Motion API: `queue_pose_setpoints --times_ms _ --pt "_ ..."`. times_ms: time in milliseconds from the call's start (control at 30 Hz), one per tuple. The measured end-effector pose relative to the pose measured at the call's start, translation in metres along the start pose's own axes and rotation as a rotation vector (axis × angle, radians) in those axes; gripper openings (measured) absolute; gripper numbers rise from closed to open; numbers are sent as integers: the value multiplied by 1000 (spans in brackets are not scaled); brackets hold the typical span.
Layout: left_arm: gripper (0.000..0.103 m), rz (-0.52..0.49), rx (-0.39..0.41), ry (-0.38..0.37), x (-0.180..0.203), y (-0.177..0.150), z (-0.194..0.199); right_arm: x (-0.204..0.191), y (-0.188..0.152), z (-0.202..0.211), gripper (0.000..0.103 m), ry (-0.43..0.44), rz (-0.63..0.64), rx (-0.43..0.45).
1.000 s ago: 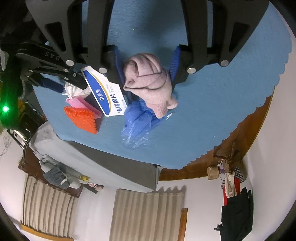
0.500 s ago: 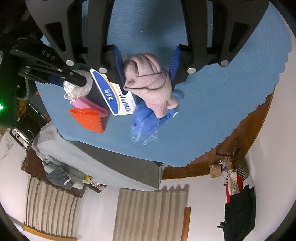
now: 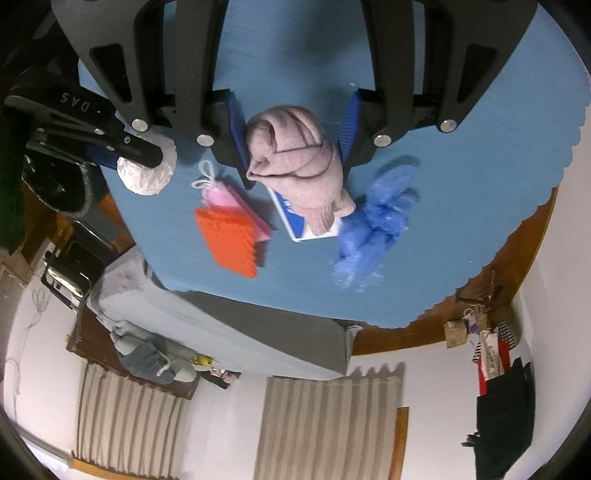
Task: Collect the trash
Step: 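Grasp the pink knotted sock with the left tool while the right tool grasps the white mesh ball, then carry the pink sock and white mesh ball over the bin and release both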
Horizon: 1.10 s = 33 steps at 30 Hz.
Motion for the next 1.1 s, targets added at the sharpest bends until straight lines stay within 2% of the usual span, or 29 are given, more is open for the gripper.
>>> queue_pose_setpoints --times_ms 233,633,1100 --pt "41 -27 6 -30 20 4 4 12 6 25 42 -6 -11 46" --pt "41 -81 76 -81 60 27 30 23 25 89 42 -7 -24 173" --pt "41 -148 167 -194 128 51 61 60 33 159 42 -70 -43 300"
Point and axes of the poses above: each gripper's, at about its wrist camera, not at the fingertips, and z roughly against the way its jaws point, x to its right, y to its top, the point moved 4 cm from there along -z, roughly the way its jaws point, and after that the axes turned 13 degrees about -z, right-handed, at the moved point
